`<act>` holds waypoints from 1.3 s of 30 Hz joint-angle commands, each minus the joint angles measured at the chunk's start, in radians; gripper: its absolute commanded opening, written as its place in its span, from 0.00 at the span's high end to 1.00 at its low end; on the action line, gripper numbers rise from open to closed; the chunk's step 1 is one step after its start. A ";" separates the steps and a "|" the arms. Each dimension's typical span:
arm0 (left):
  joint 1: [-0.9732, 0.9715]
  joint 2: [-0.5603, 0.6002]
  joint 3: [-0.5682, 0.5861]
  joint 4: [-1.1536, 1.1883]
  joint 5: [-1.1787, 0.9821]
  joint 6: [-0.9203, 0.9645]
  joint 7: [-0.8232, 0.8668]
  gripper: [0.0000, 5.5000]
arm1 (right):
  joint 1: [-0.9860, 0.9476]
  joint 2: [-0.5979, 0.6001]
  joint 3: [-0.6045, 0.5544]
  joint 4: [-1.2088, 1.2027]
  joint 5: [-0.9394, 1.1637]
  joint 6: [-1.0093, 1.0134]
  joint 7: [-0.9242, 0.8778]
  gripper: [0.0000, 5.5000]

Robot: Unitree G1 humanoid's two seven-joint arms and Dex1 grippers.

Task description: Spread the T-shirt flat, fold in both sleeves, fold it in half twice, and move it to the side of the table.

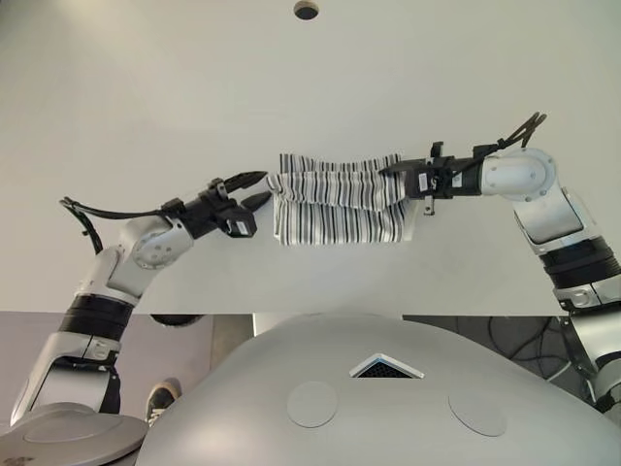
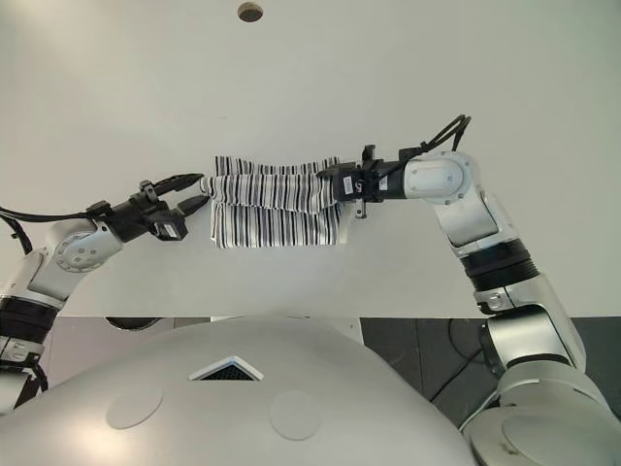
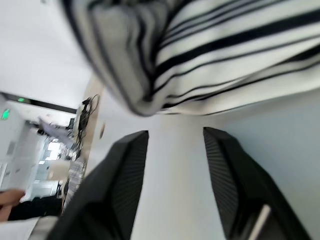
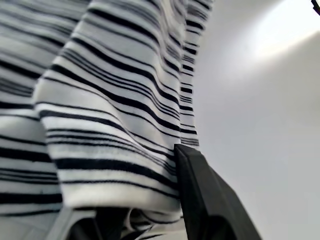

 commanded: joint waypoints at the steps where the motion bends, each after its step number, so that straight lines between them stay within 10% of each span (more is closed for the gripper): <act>1: -0.015 -0.045 0.017 0.011 -0.080 0.041 -0.011 0.51 | 0.045 0.001 -0.060 -0.053 0.101 0.065 0.017 0.71; 8: -0.017 -0.096 0.090 -0.072 -0.373 0.197 -0.110 0.29 | 0.012 0.036 -0.107 -0.035 0.225 0.322 0.023 0.71; 17: -0.101 -0.146 0.310 -0.219 -0.347 0.205 0.082 0.29 | -0.077 0.190 -0.107 0.143 0.211 0.515 -0.081 0.71; 39: 0.047 -0.176 0.047 -0.330 0.040 -0.032 0.089 0.29 | -0.197 0.346 -0.370 0.193 0.378 0.997 -0.385 0.71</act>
